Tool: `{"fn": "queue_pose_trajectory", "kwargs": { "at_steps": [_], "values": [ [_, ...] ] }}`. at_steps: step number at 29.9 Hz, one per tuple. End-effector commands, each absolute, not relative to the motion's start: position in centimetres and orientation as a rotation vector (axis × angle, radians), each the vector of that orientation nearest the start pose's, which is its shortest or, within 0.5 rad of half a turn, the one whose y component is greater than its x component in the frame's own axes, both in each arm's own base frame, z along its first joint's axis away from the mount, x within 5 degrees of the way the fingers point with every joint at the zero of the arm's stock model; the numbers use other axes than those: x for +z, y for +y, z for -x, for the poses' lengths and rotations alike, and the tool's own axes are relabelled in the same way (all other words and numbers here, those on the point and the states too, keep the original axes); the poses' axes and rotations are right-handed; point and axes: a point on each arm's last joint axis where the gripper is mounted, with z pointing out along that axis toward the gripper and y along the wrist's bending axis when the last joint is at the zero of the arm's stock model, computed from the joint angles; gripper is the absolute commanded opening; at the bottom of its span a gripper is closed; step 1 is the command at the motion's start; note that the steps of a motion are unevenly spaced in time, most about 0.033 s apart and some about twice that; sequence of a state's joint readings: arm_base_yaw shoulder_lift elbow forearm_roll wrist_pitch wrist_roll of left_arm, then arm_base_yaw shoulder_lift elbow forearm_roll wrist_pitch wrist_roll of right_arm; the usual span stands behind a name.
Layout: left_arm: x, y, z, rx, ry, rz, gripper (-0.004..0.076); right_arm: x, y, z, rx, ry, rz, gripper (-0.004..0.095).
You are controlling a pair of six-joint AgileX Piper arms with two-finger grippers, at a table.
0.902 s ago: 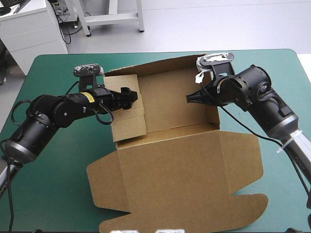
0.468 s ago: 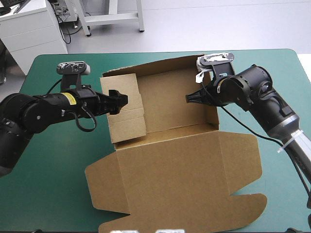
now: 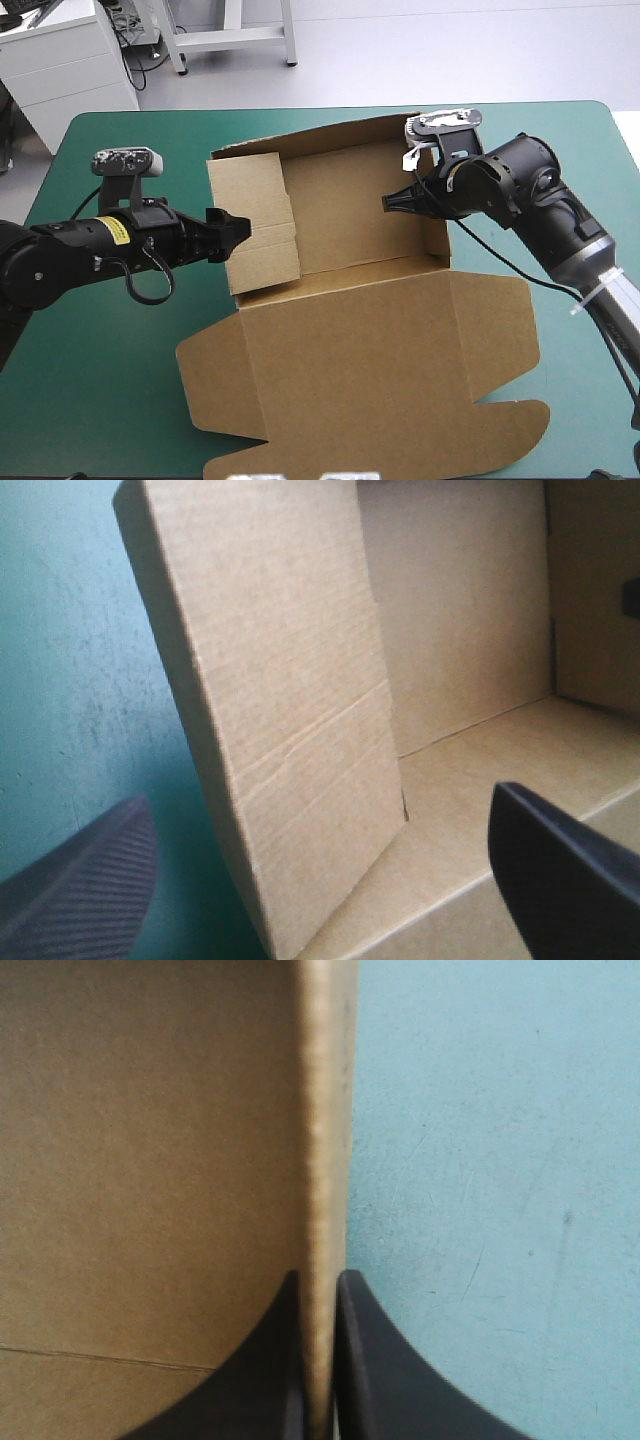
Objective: Fold the box
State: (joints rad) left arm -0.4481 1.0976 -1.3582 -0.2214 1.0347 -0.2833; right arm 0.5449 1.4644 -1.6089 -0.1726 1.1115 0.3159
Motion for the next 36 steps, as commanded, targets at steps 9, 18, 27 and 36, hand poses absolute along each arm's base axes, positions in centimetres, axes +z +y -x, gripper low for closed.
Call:
{"fn": "queue_pose_trajectory", "kwargs": {
  "at_steps": [9, 18, 27, 36],
  "values": [
    [41.7, -11.8, -20.7, -0.725, 2.216, -0.049, 0.0638, 44.1, 14.2, -26.0, 0.210, 2.319, 0.282, -0.0004],
    [38.4, -13.6, -24.5, -0.703, 2.303, -0.019, 0.0638, 44.1, 14.2, -26.0, 0.210, 2.319, 0.282, -0.0004],
    [38.4, -13.8, -24.6, -0.732, 2.307, -0.003, 0.0635, 44.1, 14.1, -26.1, 0.196, 2.317, 0.283, -0.0004],
    [38.9, -13.5, -24.1, -0.736, 2.282, -0.014, 0.0544, 44.1, 14.1, -26.1, 0.196, 2.317, 0.283, -0.0004]
  ]
}}
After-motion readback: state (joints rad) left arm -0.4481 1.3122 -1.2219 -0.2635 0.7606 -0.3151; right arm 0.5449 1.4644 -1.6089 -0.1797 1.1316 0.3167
